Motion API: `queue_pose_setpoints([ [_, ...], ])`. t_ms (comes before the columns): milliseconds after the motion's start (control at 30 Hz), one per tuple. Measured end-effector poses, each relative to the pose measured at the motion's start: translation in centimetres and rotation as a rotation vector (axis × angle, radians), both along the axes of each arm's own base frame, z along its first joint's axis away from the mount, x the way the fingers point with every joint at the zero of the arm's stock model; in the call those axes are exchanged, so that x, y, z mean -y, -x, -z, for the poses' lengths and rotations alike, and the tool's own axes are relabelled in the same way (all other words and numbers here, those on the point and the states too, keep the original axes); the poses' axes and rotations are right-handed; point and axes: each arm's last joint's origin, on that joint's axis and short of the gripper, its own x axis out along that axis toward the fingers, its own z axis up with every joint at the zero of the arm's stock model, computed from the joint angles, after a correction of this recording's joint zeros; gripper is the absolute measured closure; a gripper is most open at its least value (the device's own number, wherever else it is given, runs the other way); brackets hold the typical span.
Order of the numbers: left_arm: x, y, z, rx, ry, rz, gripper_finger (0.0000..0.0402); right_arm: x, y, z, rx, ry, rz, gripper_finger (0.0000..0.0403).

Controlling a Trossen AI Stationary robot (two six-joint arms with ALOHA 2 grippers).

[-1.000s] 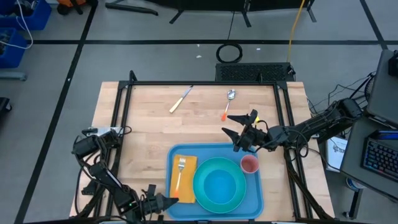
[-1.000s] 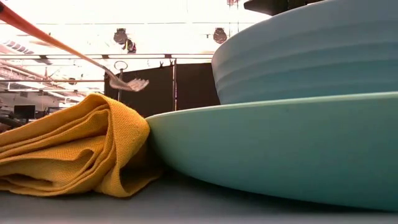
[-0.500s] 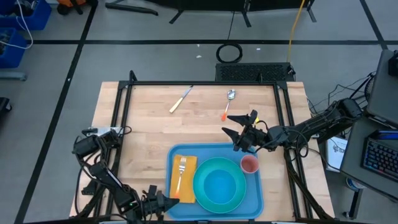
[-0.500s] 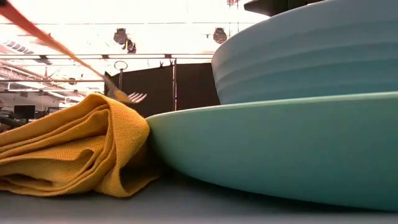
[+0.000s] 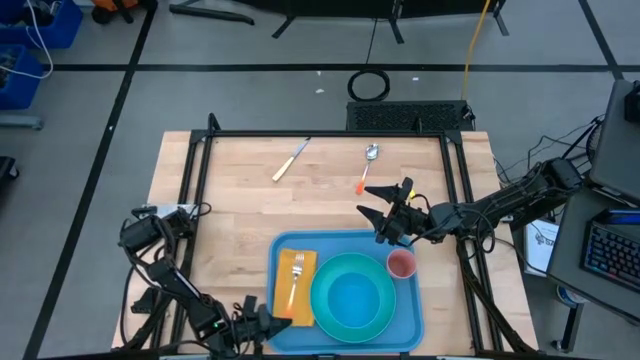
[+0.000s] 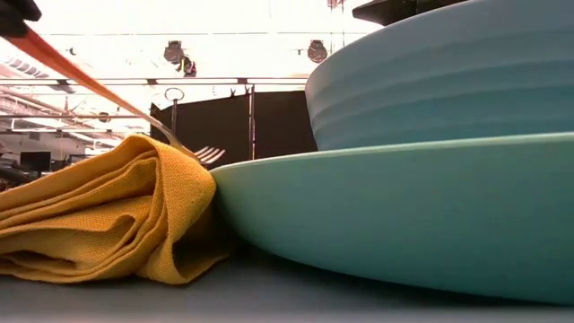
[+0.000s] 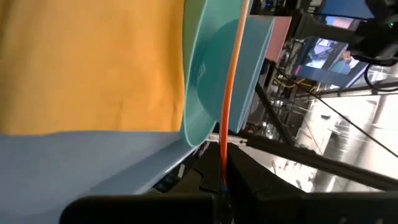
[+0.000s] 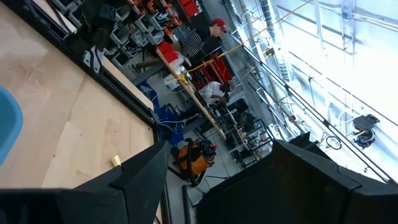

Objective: Set up tray
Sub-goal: Put the orange fork on top of the yellow table napkin

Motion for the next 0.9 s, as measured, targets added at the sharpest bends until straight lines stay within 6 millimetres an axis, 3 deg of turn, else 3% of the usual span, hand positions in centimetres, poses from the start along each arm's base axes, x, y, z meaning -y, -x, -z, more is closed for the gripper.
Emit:
queue_pose_setpoints([
  [233, -0.6, 0.5, 0.8, -0.048, -0.129, -0.034, 0.0394, 0.0, 0.0, 0.0, -0.004, 0.001, 0.001, 0.0124],
  [900, -0.6, 0.7, 0.6, -0.01, -0.186, -0.07, 0.0395, 0.0, 0.0, 0.0, -0.002, -0.001, 0.004, 0.0124],
])
